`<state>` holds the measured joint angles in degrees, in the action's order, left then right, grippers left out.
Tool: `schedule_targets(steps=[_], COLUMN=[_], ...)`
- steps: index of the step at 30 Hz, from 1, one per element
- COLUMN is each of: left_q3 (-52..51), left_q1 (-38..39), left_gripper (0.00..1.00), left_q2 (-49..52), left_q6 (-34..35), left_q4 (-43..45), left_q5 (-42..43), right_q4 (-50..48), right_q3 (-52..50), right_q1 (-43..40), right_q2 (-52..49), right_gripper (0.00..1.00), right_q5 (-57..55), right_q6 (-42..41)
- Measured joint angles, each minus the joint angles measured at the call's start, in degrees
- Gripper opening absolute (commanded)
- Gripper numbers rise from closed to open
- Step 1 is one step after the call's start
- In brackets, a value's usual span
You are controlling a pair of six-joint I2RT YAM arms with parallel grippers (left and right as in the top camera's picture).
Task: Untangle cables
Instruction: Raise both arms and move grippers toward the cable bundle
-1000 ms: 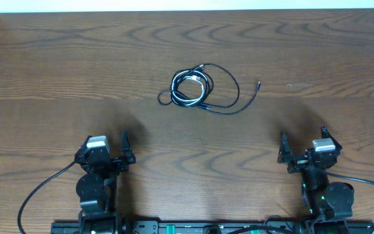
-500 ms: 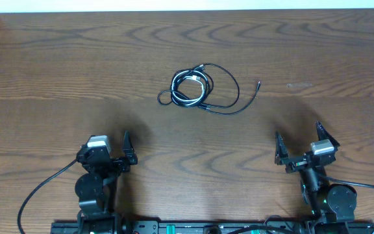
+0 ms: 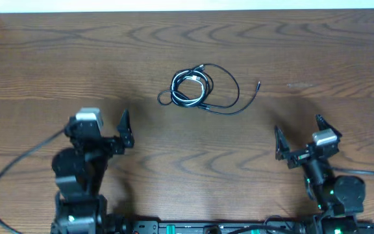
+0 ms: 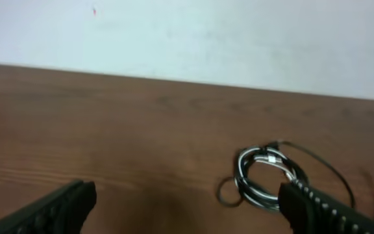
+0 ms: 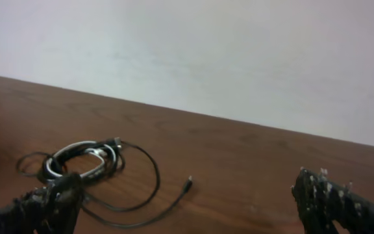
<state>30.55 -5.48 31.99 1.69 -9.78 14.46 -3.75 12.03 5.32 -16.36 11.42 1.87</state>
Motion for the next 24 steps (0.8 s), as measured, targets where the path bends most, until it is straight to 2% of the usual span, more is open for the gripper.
schedule_targets(steps=[12, 18, 24], left_q3=[23.4, 32.7, 38.4], left_q1=[1.5, 5.9, 10.4], left_gripper=[0.95, 0.95, 0.95], left_q2=[22.5, 33.8, 43.7], left_q6=[0.9, 1.5, 1.5], left_q4=[-14.4, -21.5, -23.3], left_q5=[5.2, 6.4, 6.7], right_q4=[3.3, 9.0, 16.5], right_q3=[23.9, 37.3, 47.8], right_q1=[0.0, 0.0, 0.0], right_q2=[-32.1, -47.7, -59.6], right_gripper=[0.99, 0.99, 0.99], right_q5=[9.9, 15.9, 19.3], right_q6=[0.1, 0.2, 1.7])
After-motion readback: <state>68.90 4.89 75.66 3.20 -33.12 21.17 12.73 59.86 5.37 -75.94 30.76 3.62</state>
